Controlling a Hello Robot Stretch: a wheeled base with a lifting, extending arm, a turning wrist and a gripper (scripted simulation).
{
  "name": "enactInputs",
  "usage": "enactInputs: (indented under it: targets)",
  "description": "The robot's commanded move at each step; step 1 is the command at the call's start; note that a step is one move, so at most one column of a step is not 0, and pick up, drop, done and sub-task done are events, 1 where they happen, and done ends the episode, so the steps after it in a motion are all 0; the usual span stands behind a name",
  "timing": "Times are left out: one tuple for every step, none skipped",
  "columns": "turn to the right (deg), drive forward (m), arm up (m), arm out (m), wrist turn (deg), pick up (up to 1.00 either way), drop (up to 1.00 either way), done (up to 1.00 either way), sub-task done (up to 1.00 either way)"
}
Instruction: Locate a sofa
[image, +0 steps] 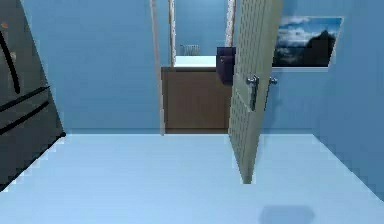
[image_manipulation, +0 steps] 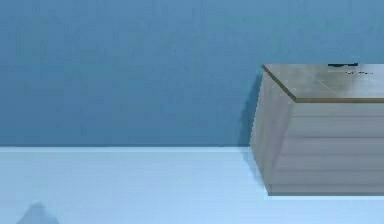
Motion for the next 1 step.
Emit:
enactInputs:
  targets:
    - [0.0, 1.00, 0.00, 0.00, 0.0, 0.00, 0.00, 0.00, 0.00]
